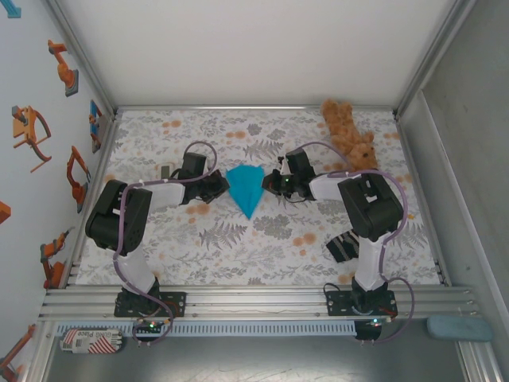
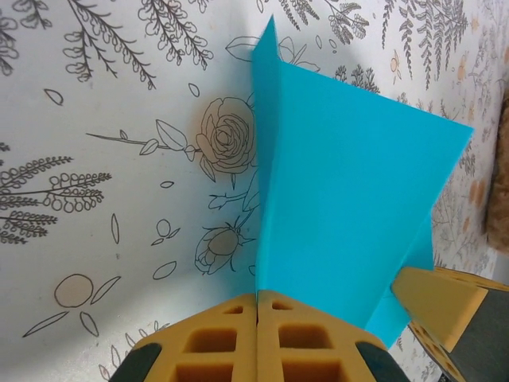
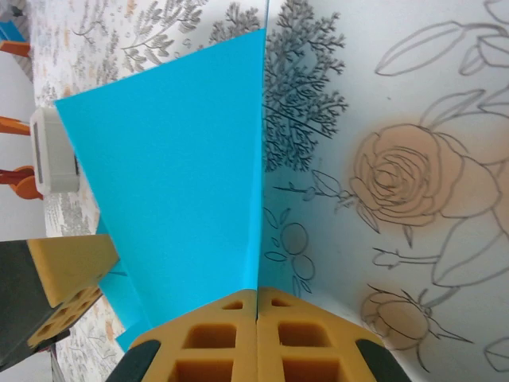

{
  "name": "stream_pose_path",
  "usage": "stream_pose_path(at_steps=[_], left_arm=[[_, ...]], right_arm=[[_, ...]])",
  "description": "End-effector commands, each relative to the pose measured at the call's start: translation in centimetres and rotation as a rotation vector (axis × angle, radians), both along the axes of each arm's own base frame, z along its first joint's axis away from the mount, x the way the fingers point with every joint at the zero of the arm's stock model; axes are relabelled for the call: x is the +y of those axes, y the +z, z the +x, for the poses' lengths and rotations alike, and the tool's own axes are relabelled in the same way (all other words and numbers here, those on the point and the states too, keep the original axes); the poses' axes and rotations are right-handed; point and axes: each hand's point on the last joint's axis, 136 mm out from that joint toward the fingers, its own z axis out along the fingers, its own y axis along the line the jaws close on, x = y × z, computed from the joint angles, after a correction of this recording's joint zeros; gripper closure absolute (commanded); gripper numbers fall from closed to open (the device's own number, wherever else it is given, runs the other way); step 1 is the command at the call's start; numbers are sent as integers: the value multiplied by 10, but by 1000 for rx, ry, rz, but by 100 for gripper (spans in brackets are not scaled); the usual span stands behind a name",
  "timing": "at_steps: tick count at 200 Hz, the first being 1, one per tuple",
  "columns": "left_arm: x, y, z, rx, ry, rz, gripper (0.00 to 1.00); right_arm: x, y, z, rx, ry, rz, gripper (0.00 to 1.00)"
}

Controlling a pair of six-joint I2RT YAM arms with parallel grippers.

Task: Fold a paper plane with a square sheet of paper (pick it up from the middle)
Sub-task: Turn over a paper plane at the center of the table, then move the paper plane to the top-center of the table.

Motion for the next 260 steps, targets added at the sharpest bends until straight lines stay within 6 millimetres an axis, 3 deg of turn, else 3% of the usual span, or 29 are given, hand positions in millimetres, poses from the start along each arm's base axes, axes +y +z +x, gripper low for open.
stream_pose_path(at_steps=[1, 32, 55, 123, 153, 202, 260], left_arm=[[-2, 0, 3, -14, -6, -7, 100], [-8, 7, 5, -19, -23, -33, 100], [-12, 10, 7, -24, -29, -44, 100], [-15, 9, 5, -15, -29, -53, 100], [-15, 9, 5, -11, -31, -57, 100], [-16, 9, 4, -6, -36, -60, 100], [-18, 11, 4, -9, -41, -69, 100]], right_arm=[[-9, 2, 4, 1, -31, -50, 92], [-21, 35, 6, -87, -23, -129, 75], [-26, 46, -2, -126, 13, -196, 63], [21, 30, -42, -128, 245, -318, 53], [42, 20, -50, -113, 309, -297, 40], [63, 14, -55, -125, 382, -307, 41], [63, 4, -51, -138, 390, -393, 42]])
